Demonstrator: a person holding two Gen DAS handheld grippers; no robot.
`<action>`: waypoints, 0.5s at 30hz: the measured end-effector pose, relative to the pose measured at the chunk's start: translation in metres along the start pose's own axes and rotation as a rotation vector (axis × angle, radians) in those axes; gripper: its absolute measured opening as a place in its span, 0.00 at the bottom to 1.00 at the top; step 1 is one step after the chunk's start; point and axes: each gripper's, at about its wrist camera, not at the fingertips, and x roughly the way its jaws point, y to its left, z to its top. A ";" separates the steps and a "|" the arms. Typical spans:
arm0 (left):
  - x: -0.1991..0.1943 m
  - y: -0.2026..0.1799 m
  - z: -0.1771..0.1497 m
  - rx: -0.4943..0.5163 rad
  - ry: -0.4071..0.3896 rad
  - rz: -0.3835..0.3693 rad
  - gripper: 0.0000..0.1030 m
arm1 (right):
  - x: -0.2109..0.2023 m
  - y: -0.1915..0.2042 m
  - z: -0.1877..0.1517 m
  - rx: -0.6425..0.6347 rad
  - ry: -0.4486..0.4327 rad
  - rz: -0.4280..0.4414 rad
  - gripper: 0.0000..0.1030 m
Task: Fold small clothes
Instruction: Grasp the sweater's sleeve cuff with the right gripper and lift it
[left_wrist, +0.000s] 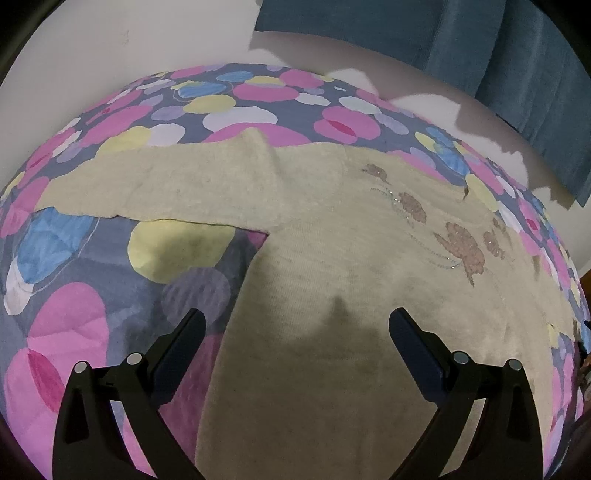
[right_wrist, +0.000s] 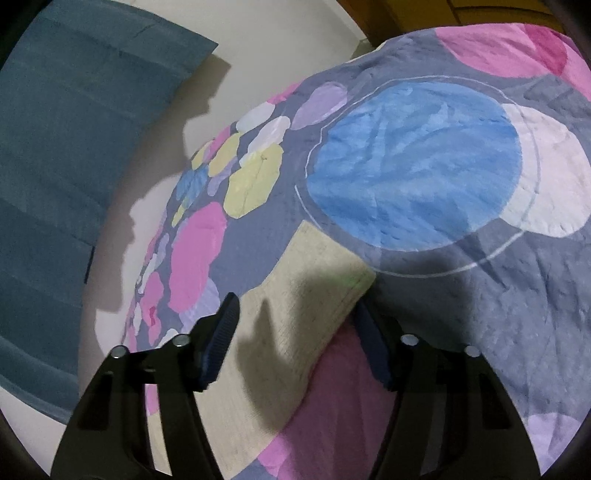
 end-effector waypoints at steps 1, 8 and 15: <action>0.000 0.001 0.000 0.002 -0.002 0.000 0.96 | 0.003 -0.001 0.001 0.000 0.022 0.001 0.28; -0.003 0.012 0.000 -0.004 -0.018 0.011 0.96 | -0.008 0.014 -0.011 -0.016 0.028 0.057 0.04; -0.010 0.019 -0.001 0.010 -0.032 0.008 0.96 | -0.037 0.110 -0.061 -0.242 0.046 0.186 0.04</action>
